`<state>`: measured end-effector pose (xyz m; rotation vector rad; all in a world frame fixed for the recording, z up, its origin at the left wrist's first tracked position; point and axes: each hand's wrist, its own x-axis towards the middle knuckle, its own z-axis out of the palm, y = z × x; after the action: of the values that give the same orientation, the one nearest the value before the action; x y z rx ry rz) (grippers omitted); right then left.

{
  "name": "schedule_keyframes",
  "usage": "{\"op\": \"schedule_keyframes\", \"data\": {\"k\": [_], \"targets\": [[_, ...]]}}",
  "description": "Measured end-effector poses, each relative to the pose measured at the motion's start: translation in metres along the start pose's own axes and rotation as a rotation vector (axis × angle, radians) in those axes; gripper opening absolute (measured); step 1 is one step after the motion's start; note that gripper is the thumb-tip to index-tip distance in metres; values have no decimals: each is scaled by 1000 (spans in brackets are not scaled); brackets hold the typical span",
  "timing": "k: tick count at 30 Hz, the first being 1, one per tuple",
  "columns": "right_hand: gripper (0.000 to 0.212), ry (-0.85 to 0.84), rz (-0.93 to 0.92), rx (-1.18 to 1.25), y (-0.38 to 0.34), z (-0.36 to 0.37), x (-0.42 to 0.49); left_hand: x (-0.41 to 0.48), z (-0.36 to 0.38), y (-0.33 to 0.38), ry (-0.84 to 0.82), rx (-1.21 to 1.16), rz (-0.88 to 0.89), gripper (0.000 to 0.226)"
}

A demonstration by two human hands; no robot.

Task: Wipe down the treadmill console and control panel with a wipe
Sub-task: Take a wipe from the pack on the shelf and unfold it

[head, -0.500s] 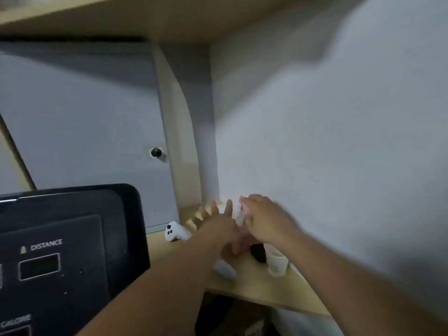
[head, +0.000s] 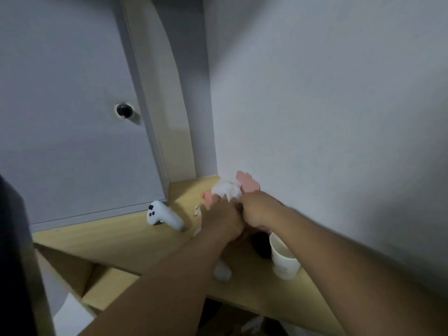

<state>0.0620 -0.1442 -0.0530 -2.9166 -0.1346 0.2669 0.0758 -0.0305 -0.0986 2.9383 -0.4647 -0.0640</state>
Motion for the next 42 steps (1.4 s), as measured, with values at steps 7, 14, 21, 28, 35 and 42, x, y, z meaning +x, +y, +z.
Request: {"op": "schedule_keyframes", "data": {"k": [7,14,21,28,35,42], "targets": [[28,208,43,101,3,-5,-12,-12,-28,11,316,-45,-98,21],[43,371,28,323,-5,-45,-38,-25,-106,32,492,-703,-66,40],[75,539,-42,576,-25,-93,-93,-60,-189,50,441,-1077,-47,38],[51,614,-196,1292,-56,-133,-187,-168,-265,44,272,-1330,137,43],[39,346,-368,1493,-133,-128,-254,-263,-283,-34,168,-1252,341,49],[25,475,-454,1394,-261,-108,-275,-353,-286,-140,410,-1319,228,33]]}}
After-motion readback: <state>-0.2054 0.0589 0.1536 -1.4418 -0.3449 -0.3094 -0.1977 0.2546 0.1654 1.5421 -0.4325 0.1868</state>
